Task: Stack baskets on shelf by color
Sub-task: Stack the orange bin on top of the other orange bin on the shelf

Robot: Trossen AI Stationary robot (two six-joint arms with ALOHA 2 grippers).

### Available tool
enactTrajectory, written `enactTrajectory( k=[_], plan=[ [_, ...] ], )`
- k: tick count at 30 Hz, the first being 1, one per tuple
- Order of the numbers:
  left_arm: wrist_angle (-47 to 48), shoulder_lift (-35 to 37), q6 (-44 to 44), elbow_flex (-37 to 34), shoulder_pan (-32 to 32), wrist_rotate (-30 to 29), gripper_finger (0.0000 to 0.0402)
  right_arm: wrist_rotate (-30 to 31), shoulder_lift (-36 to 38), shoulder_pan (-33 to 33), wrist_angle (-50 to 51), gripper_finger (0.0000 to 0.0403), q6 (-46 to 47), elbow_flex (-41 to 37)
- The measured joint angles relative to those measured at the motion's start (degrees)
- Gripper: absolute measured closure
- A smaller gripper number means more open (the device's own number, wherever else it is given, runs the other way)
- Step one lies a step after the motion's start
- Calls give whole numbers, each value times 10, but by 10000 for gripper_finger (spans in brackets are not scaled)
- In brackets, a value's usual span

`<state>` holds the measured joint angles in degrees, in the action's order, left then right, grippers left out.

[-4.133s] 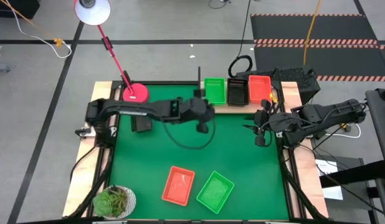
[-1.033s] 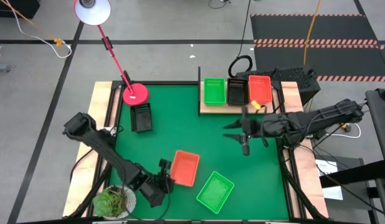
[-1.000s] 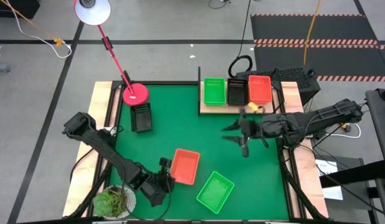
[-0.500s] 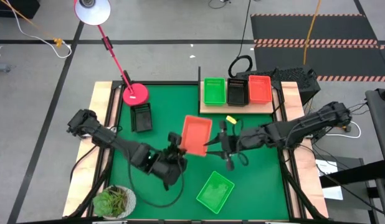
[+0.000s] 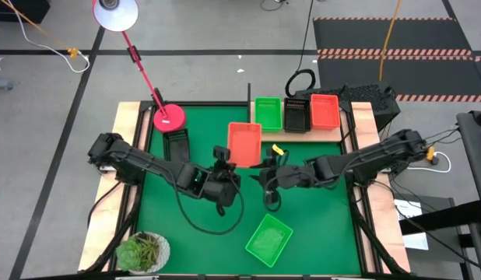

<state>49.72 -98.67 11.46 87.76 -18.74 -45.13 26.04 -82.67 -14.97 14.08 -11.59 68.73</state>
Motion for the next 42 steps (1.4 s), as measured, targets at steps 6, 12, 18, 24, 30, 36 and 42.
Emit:
enactTrajectory(
  k=[6, 12, 18, 24, 30, 36, 42],
  plan=[
    [-2, 0, 1, -4, -3, -20, 394, 13, -17, 26, 21, 284, 0, 0],
    [-3, 0, 7, -4, -10, -24, 394, 25, -18, 37, 12, 284, 4, 0],
    [-6, 0, 14, -4, -14, -38, 394, 25, -18, 37, 13, 303, 0, -1],
    [-32, 0, 30, -4, -14, -39, 393, 24, -18, 37, 25, 343, -1, -1],
    [-59, 0, 41, -4, -15, -36, 384, 24, -18, 37, 31, 378, -3, -1],
    [-63, 0, 38, -4, -15, -13, 379, 22, -18, 36, 41, 394, -21, -1],
    [-71, 0, -6, -4, -17, 4, 319, 27, -16, 37, 64, 394, -45, -2]
  ],
)
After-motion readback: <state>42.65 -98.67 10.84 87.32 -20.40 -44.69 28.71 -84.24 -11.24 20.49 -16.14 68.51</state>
